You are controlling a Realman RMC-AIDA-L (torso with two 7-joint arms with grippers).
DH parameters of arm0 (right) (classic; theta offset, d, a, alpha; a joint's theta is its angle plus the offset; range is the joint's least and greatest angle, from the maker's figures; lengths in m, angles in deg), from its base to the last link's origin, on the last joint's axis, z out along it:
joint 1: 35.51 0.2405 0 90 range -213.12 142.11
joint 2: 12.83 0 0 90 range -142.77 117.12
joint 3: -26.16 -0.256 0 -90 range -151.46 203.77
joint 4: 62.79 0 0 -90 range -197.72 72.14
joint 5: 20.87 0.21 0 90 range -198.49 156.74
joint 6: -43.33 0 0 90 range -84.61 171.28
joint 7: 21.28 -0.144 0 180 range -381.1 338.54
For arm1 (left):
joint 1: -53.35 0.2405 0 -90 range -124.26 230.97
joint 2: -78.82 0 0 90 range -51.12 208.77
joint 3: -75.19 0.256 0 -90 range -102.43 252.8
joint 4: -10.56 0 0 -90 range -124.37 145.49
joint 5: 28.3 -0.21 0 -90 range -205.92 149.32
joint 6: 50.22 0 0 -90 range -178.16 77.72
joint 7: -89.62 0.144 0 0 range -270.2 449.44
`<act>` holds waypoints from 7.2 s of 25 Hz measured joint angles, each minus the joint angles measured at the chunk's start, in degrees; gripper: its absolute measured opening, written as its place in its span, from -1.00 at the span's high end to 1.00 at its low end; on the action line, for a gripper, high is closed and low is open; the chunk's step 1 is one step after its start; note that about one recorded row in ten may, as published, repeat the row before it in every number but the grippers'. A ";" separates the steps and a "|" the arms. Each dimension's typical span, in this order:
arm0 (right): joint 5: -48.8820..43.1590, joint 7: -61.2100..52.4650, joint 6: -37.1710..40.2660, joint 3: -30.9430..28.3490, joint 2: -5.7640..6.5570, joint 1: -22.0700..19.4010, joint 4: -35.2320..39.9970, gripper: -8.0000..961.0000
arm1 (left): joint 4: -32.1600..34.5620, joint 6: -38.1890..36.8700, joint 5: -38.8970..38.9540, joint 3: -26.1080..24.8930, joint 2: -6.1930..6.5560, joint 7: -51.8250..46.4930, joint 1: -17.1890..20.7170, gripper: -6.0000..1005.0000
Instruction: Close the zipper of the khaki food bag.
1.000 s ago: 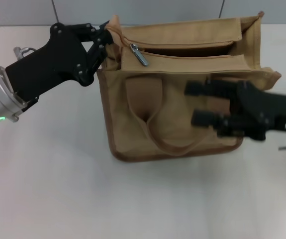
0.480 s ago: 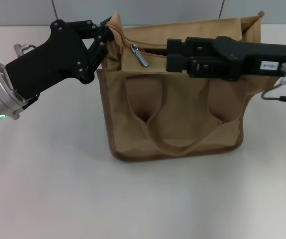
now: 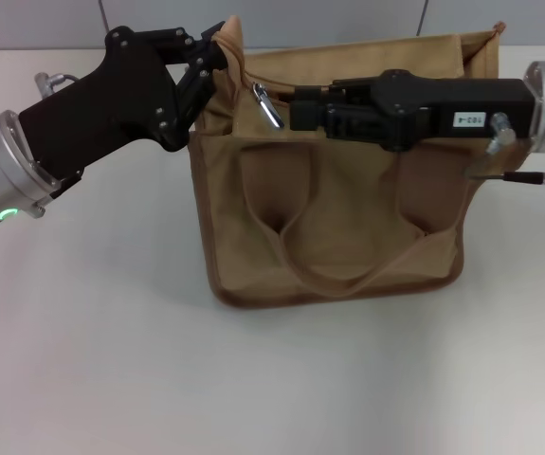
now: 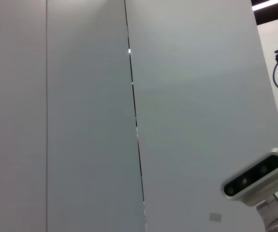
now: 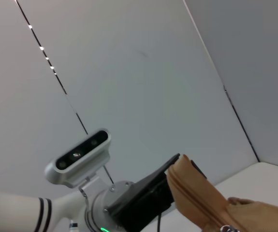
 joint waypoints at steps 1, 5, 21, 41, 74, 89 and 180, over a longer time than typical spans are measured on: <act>0.00 0.00 0.00 0.00 0.00 0.00 0.00 0.00 | 0.00 0.00 0.00 0.00 0.00 0.00 0.00 0.91; -0.08 0.02 -2.23 1.87 -0.33 0.89 0.09 0.18 | -0.02 -0.03 0.03 0.00 0.00 -0.01 -0.46 0.91; 1.75 -0.01 -6.14 5.79 -0.96 2.10 -0.43 0.32 | -3.77 3.62 -0.03 -0.01 -0.39 -0.14 -4.81 0.90; 5.07 0.06 -10.12 5.99 -1.22 2.53 -3.86 0.54 | -7.87 6.80 3.44 -0.36 -0.52 -0.19 -6.69 0.89; 4.58 -2.31 -9.16 5.27 -0.73 -2.79 0.99 0.98 | -7.36 4.67 6.43 -0.51 -0.06 -2.14 -4.08 0.88; 3.68 -5.39 1.53 -8.53 0.99 -18.64 14.82 0.89 | -4.95 3.53 8.89 -0.24 0.14 -3.86 -1.29 0.87; 0.26 3.24 15.41 -16.77 3.69 -14.09 10.69 0.66 | -4.88 2.81 11.36 -0.46 0.10 -6.65 -0.14 0.82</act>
